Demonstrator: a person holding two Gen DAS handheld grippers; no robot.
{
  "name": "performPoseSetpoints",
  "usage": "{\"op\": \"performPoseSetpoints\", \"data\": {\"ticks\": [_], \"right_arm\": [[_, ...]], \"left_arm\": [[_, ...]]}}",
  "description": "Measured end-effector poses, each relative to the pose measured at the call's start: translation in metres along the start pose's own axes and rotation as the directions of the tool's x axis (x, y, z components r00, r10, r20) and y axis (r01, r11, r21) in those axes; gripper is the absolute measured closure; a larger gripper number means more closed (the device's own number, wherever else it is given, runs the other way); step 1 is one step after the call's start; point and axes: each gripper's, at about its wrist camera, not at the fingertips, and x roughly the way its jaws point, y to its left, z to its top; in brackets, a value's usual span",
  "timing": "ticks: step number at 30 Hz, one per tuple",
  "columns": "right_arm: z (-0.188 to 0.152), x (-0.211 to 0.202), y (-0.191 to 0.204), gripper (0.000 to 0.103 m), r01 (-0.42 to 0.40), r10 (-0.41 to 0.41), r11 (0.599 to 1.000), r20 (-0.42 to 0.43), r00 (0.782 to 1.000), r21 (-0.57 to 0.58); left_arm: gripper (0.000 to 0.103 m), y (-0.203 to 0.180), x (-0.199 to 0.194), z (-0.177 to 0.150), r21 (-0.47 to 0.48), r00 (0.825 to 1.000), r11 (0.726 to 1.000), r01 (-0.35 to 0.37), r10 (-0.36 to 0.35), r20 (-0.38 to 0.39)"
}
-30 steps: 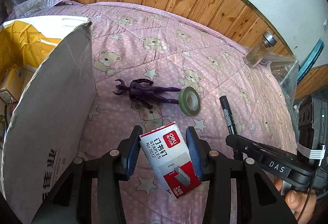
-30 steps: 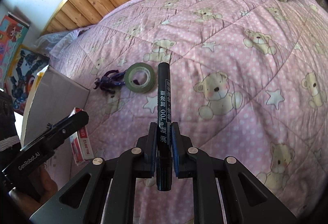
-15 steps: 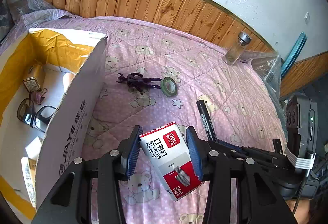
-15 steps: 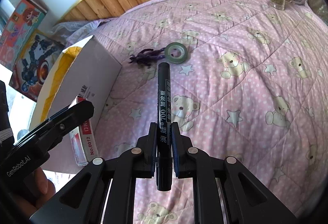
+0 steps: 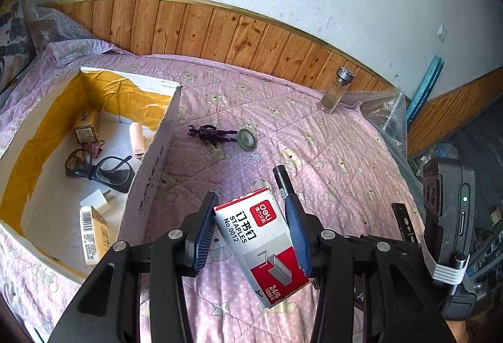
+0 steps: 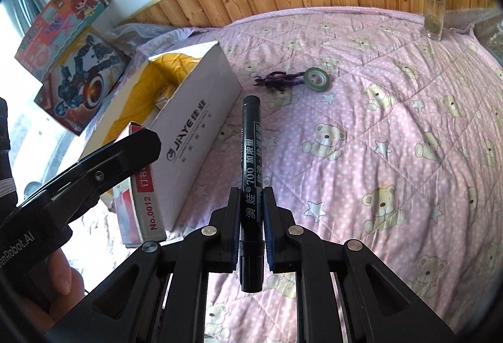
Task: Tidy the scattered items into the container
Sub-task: 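Carry the staples box in the left tool and marker in the right tool over the box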
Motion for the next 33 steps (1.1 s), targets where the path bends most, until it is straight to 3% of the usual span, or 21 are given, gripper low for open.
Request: {"op": "performPoseSetpoints", "data": {"ticks": [17, 33], "right_arm": [[-0.009, -0.024, 0.086, 0.090, -0.036, 0.039, 0.991, 0.022, 0.999, -0.132], [0.007, -0.015, 0.139, 0.090, -0.061, 0.065, 0.978, 0.010, 0.998, -0.200]], "left_arm": [[0.058, 0.052, -0.077, -0.008, -0.087, 0.994, 0.996, -0.001, 0.011, 0.109], [0.058, 0.105, -0.105, 0.004, -0.174, 0.984, 0.985, -0.019, 0.048, 0.169]]}}
